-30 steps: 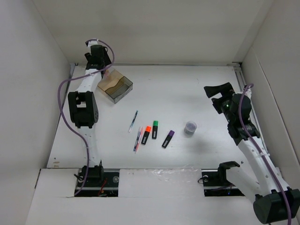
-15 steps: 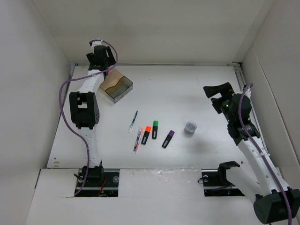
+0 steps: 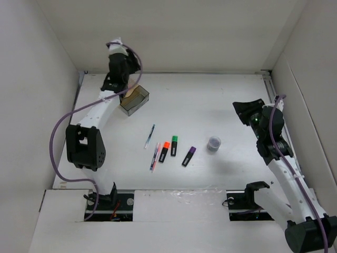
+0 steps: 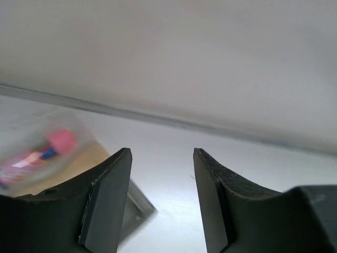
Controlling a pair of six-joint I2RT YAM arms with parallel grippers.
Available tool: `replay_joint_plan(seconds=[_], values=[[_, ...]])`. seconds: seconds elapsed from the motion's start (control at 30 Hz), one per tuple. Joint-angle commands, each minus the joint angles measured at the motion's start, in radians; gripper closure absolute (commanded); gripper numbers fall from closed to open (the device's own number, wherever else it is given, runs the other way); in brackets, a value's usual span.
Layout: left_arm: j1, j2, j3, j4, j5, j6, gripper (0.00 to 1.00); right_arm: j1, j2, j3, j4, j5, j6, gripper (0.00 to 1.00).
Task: Sort the stationery into containers
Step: Pick up the stationery from the center of the board.
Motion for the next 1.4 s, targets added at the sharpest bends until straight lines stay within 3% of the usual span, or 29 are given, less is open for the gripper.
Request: replay_joint_plan(seconds=[0.0, 0.1, 0.17, 0.2, 0.23, 0.3, 0.33, 0.4, 0.47, 0.63, 0.8, 0.97, 1.37], values=[[-0.179, -0.044, -0.133, 0.113, 0.064, 0.027, 0.53, 0.006, -0.021, 0.004, 0.043, 0.016, -0.005, 0.76], [-0.308, -0.055, -0.236, 0.179, 0.149, 0.009, 0.49, 0.006, -0.021, 0.004, 0.020, 0.049, -0.005, 0.84], [-0.379, -0.055, -0.287, 0.213, 0.175, 0.018, 0.40, 0.006, -0.021, 0.029, -0.022, 0.099, -0.005, 0.81], [-0.419, -0.055, -0.317, 0.213, 0.175, 0.030, 0.35, 0.006, -0.021, 0.029, -0.042, 0.120, 0.008, 0.75], [-0.501, -0.055, -0.328, 0.201, 0.128, 0.042, 0.31, 0.006, -0.034, 0.044, -0.065, 0.146, 0.017, 0.58], [-0.580, -0.045, -0.328, 0.160, 0.104, 0.093, 0.23, 0.006, -0.067, 0.044, -0.088, 0.218, 0.026, 0.38], [-0.655, -0.030, -0.328, 0.143, 0.046, 0.102, 0.22, 0.006, -0.080, 0.044, -0.098, 0.243, 0.038, 0.19], [-0.721, -0.015, -0.328, 0.127, -0.006, 0.125, 0.19, 0.006, -0.122, 0.033, -0.099, 0.271, 0.038, 0.07], [-0.783, 0.013, -0.328, 0.127, -0.055, 0.136, 0.18, 0.006, -0.145, 0.033, -0.108, 0.280, 0.038, 0.01], [-0.794, 0.108, -0.261, 0.084, 0.017, 0.121, 0.16, 0.006, -0.176, 0.033, -0.126, 0.313, 0.038, 0.01], [-0.887, 0.186, -0.200, 0.031, -0.005, 0.162, 0.15, 0.006, -0.176, 0.024, -0.126, 0.326, 0.048, 0.01], [-0.916, 0.197, -0.199, 0.030, -0.040, 0.162, 0.13, 0.006, -0.145, 0.024, -0.108, 0.294, 0.057, 0.01], [-0.916, 0.224, -0.223, 0.046, 0.086, 0.131, 0.13, 0.006, -0.134, 0.024, -0.088, 0.241, 0.038, 0.01]])
